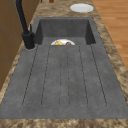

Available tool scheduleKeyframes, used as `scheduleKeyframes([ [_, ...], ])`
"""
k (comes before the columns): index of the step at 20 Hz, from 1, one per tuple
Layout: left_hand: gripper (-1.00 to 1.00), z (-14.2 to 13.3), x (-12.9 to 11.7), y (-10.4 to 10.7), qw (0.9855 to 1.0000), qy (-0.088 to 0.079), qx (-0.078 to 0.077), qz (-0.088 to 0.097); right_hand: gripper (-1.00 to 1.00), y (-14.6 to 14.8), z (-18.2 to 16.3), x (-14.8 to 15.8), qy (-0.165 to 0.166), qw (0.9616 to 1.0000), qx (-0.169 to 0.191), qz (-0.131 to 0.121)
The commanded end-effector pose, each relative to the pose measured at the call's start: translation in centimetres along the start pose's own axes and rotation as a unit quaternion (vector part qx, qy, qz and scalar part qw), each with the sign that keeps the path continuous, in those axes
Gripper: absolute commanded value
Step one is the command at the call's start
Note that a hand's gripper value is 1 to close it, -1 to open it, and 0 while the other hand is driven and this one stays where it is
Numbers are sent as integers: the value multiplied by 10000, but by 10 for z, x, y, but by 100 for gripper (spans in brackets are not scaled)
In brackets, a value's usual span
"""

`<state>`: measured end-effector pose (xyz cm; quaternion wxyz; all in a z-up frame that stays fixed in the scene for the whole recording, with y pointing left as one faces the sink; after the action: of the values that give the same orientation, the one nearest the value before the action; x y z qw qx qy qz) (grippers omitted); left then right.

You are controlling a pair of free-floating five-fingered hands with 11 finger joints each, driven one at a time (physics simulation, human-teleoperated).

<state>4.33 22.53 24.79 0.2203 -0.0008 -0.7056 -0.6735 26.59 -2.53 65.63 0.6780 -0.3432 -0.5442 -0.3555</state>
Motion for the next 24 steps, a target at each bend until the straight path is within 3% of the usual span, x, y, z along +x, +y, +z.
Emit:
scheduleKeyframes([
  [1,0,0,0,0,10000,0,0,0,100,2,5,-1,-98,9980,-492,-373],
  [3,0,0,0,0,10000,0,0,0,100,4,12,-4,-178,9966,-664,-453],
  [6,0,0,0,0,10000,0,0,0,100,-8,19,-12,-409,9956,-794,-291],
  [8,0,0,0,0,10000,0,0,0,100,1,13,-19,-493,9969,-614,-49],
  [9,0,0,0,0,10000,0,0,0,100,-5,16,-21,-516,9959,-743,-25],
  [12,0,0,0,0,10000,0,0,0,100,-4,14,-27,-698,9937,-876,-66],
  [13,0,0,0,0,10000,0,0,0,100,-22,4,-27,-684,9934,-901,-191],
  [18,0,0,0,0,10000,0,0,0,100,-34,-5,-24,-683,9947,-766,-107],
  [21,0,0,0,0,10000,0,0,0,100,-41,-6,-39,-699,9949,-715,112],
  [24,0,0,0,0,10000,0,0,0,100,-55,1,-51,-881,9939,-663,8],
])
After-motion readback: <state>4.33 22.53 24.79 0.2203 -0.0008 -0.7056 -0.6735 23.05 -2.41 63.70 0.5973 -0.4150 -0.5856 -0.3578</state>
